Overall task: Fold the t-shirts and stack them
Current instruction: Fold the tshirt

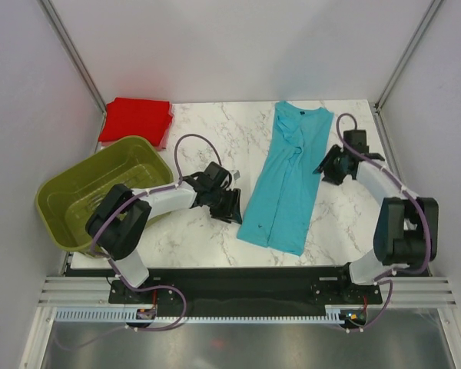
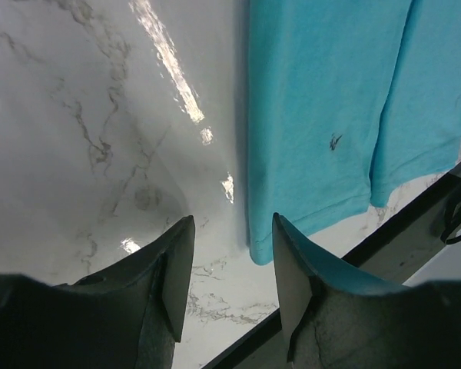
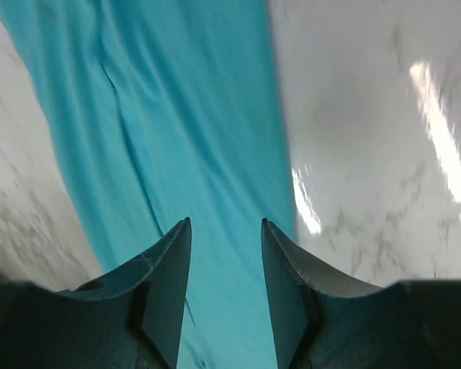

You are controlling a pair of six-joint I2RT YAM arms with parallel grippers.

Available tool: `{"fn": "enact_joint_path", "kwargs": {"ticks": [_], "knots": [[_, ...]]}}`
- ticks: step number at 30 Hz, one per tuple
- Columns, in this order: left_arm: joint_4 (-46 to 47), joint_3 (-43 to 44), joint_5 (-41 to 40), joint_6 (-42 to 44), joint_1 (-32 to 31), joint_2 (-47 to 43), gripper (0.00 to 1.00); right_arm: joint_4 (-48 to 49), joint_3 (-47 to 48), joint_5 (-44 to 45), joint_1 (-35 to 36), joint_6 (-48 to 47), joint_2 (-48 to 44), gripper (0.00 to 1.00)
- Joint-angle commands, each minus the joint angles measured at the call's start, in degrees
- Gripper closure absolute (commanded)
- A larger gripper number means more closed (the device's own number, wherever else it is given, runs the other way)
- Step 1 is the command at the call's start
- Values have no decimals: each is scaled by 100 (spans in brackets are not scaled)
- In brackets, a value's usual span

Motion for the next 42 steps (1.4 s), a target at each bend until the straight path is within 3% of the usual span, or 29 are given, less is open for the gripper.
{"fn": "enact_joint_path", "kwargs": {"ticks": [1, 8, 11, 14, 20, 26, 31, 42], "knots": [[500, -200, 95, -117, -157, 37, 47, -606, -1112, 269, 330, 154, -803, 51], [913, -666, 60, -283, -474, -86, 49, -941, -2826, 445, 1525, 822, -2596, 54], [1054, -850, 60, -398, -579, -138, 53, -1090, -3039, 506, 2042, 1121, -2948, 57], [1169, -965, 78, -477, -685, -200, 69, -1328, -3074, 656, 2508, 1306, -3107, 59], [1230, -1202, -10, -661, -905, -305, 81, -1600, -3040, 1060, 3353, 1500, -2967, 61], [1231, -1510, -10, -662, -1080, -516, 81, -1978, -2294, 1631, 4329, 1762, -2335, 66], [1231, -1624, -10, -662, -1168, -657, 81, -2031, -2310, 2009, 5040, 2281, -1921, 71], [1231, -1809, -10, -662, -1248, -973, 81, -2400, -2380, 2282, 5191, 2519, -2193, 73]]}}
